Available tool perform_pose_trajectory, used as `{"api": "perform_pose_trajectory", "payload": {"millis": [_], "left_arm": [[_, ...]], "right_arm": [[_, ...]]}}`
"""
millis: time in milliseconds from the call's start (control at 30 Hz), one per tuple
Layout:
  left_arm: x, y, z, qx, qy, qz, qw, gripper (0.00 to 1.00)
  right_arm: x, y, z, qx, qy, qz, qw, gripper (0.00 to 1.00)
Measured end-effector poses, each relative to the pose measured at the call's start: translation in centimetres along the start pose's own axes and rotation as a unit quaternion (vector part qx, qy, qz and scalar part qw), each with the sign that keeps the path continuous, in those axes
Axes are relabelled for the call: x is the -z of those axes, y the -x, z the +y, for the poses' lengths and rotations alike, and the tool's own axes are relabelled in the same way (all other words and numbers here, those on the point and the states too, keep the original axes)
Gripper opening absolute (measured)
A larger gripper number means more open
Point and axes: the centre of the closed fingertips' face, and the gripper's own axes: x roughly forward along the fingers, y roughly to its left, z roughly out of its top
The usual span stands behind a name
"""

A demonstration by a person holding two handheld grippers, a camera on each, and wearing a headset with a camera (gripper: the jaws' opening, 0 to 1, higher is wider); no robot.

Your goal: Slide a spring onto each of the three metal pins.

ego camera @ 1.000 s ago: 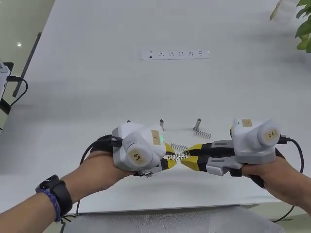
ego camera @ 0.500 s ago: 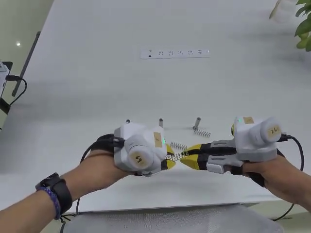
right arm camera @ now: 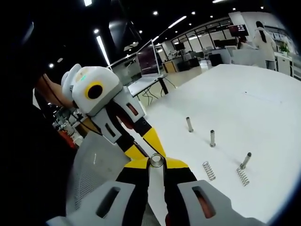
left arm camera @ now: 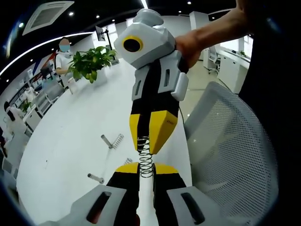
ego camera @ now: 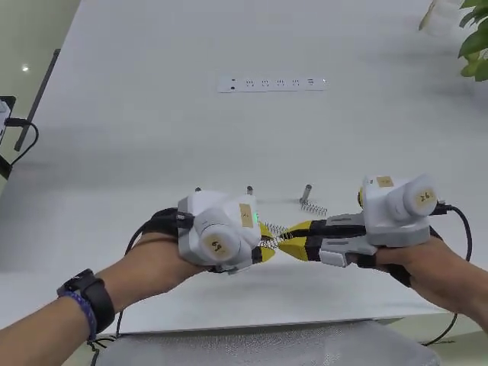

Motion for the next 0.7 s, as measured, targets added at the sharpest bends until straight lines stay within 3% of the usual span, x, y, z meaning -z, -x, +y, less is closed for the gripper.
{"api": "perform_pose_trajectory", "payload": {"millis": [300, 567, 700], "left_arm": [[-1.5, 0.5, 1.5, -0.023, 0.021, -0.038, 0.9988, 0.02], [-2.5, 1.1, 2.2, -0.033, 0.027, -0.059, 0.9973, 0.02], [-3.6, 1.6, 2.7, -0.036, 0.033, -0.080, 0.9956, 0.02]], "right_arm": [[-2.1, 0.8, -0.2, 0.010, 0.045, 0.020, 0.9988, 0.09], [-3.1, 1.2, 0.0, 0.007, 0.072, 0.038, 0.9967, 0.09], [-3.5, 1.7, -0.2, 0.002, 0.107, 0.062, 0.9924, 0.10]]}}
